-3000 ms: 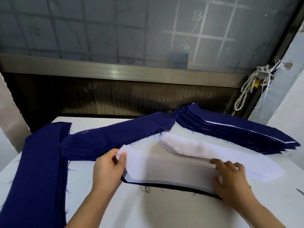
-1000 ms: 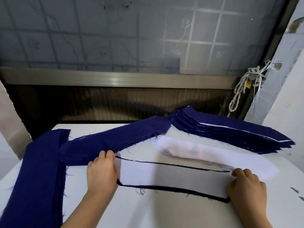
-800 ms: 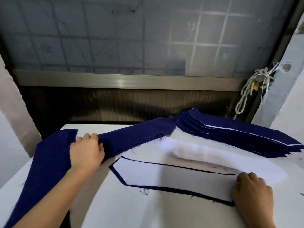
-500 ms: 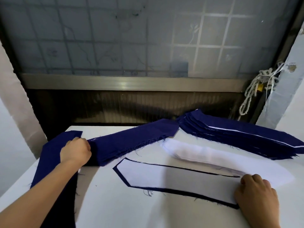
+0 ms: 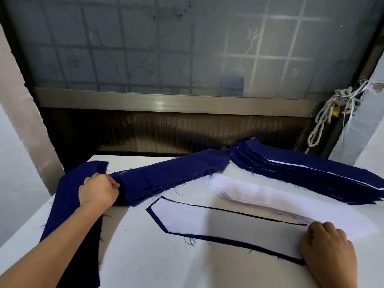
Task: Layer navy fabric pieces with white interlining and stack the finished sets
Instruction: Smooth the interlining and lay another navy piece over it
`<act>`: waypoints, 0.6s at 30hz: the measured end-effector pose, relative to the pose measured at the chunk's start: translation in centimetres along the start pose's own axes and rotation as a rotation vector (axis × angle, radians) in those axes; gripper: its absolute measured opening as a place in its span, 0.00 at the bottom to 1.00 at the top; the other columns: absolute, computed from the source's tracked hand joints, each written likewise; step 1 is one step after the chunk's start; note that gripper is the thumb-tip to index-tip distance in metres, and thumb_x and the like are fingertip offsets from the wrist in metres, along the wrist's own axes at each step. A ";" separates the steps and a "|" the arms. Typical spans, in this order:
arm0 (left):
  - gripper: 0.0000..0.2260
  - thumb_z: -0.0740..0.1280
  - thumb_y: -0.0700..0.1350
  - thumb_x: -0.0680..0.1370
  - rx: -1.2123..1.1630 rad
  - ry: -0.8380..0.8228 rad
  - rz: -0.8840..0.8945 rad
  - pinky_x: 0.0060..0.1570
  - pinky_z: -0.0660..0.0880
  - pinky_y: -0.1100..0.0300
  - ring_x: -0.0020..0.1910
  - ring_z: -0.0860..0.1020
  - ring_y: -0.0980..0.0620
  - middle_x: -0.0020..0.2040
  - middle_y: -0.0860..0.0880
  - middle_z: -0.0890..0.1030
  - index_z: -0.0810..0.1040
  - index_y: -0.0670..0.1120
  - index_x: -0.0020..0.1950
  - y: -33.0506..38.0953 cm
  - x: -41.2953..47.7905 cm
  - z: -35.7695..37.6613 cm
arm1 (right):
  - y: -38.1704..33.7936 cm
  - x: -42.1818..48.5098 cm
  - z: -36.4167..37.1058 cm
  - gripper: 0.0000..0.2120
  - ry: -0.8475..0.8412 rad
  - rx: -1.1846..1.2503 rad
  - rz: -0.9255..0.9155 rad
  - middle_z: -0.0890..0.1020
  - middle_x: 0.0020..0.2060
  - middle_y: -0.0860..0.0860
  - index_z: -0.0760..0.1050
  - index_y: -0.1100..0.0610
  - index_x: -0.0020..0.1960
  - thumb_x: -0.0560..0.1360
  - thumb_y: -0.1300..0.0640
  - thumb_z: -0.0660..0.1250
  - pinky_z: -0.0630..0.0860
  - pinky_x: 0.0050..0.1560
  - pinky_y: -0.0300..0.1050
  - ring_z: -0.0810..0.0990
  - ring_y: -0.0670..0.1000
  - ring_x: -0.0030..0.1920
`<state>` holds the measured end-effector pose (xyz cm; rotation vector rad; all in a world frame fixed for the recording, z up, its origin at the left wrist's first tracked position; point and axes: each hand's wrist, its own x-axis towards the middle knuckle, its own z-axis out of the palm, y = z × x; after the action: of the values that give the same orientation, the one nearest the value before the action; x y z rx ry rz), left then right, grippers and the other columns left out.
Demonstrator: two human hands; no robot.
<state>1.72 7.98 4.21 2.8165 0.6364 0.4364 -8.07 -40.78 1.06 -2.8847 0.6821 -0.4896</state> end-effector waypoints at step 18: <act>0.20 0.73 0.43 0.75 -0.298 0.033 0.164 0.63 0.66 0.46 0.50 0.76 0.49 0.46 0.52 0.79 0.73 0.47 0.66 0.8 -1.8 0.5 | -0.2 0.1 -0.1 0.04 0.007 0.064 -0.003 0.77 0.43 0.64 0.78 0.65 0.42 0.68 0.66 0.70 0.70 0.46 0.55 0.73 0.65 0.47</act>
<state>0.63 6.39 3.57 2.5886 0.3159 0.5577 -7.96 -40.67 1.19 -2.8263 0.6515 -0.5123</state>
